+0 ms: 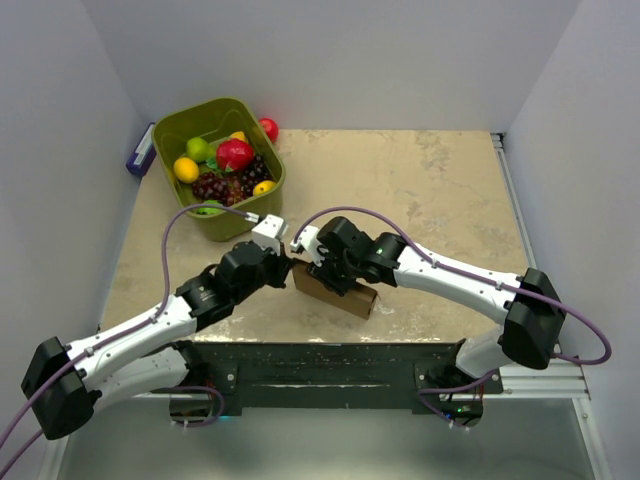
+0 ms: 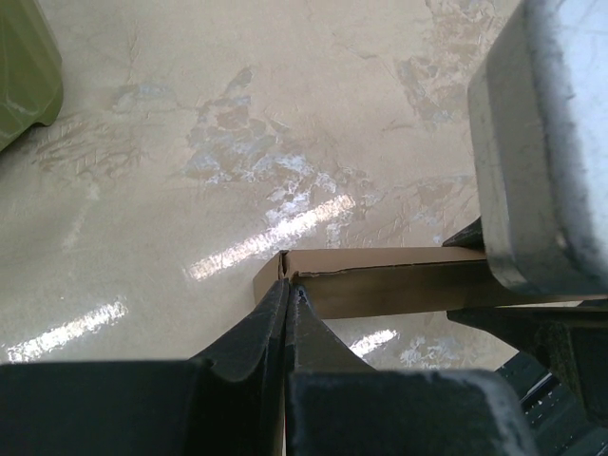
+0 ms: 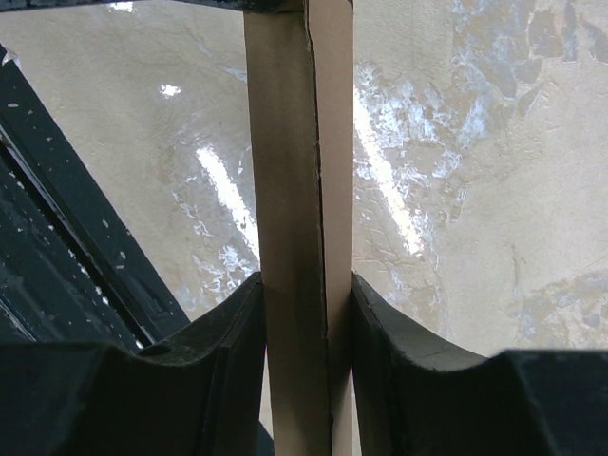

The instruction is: Fold the paper box

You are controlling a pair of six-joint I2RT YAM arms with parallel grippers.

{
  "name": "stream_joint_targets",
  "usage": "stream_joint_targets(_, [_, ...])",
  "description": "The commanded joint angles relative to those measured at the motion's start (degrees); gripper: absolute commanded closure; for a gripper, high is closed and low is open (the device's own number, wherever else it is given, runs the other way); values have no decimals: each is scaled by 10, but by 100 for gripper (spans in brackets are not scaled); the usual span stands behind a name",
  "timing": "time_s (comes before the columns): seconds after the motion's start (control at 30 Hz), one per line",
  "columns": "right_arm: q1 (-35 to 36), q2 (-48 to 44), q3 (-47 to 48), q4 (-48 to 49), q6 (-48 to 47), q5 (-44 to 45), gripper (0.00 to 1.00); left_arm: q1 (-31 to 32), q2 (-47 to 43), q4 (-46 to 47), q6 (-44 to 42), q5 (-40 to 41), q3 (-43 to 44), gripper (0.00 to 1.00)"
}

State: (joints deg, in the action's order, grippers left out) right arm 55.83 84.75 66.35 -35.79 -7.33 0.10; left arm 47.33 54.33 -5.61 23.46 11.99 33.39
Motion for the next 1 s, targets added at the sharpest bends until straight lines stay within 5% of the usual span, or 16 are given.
stream_joint_targets(0.0, [-1, -7, -6, -7, -8, 17, 96, -3, 1, -23, 7, 8, -25, 95])
stream_joint_targets(0.43, [-1, -6, -9, -6, -13, 13, 96, -3, -15, -27, -7, 4, 4, 66])
stream_joint_targets(0.97, [-1, -6, -8, -7, -13, 12, 97, -2, -19, 40, -28, -24, 19, 69])
